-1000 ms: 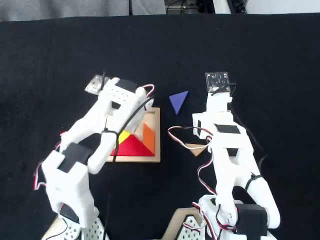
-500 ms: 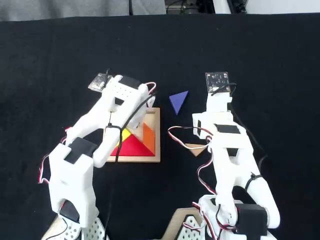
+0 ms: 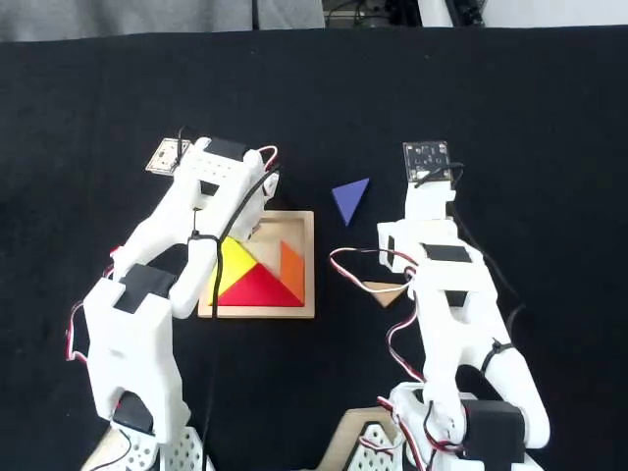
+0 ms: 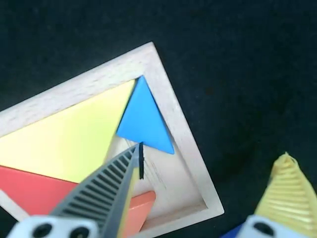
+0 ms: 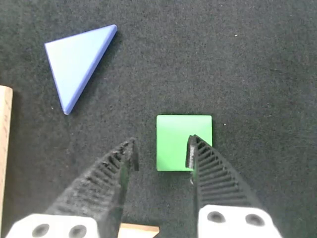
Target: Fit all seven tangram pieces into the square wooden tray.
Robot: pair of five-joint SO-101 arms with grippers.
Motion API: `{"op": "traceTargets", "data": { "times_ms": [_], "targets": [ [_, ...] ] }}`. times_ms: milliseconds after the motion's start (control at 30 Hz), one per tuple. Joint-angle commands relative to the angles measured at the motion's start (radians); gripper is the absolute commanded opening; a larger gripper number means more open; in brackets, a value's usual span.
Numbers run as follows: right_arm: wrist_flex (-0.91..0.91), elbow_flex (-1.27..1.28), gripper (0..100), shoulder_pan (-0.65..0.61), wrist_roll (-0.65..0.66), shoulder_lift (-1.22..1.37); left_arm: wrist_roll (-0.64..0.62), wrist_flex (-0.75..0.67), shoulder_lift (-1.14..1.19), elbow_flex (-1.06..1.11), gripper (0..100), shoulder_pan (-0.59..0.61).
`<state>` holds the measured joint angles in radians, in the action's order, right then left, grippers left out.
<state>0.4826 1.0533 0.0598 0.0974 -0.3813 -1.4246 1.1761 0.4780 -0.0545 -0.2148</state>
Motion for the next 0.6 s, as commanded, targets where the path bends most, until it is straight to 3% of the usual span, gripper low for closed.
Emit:
{"op": "traceTargets", "data": {
  "times_ms": [0, 133, 367, 500, 567],
  "targets": [
    [0.012, -0.008, 16.6, -0.014, 0.0, -0.044, 0.008, 0.018, -0.025, -0.05, 40, 0.016],
    [0.012, -0.008, 16.6, -0.014, 0.0, -0.044, 0.006, 0.158, -0.026, -0.136, 40, 0.015],
    [0.009, -0.01, 16.6, -0.009, 0.0, -0.044, 0.008, 0.591, -0.025, -0.489, 40, 0.047],
    [0.009, -0.013, 16.6, -0.006, 0.0, -0.044, 0.012, 0.585, -0.025, -0.509, 40, 0.168],
    [0.014, -0.019, 16.6, -0.006, 0.0, -0.044, 0.081, 0.585, -0.025, -0.509, 40, 0.242]
  ]
}}
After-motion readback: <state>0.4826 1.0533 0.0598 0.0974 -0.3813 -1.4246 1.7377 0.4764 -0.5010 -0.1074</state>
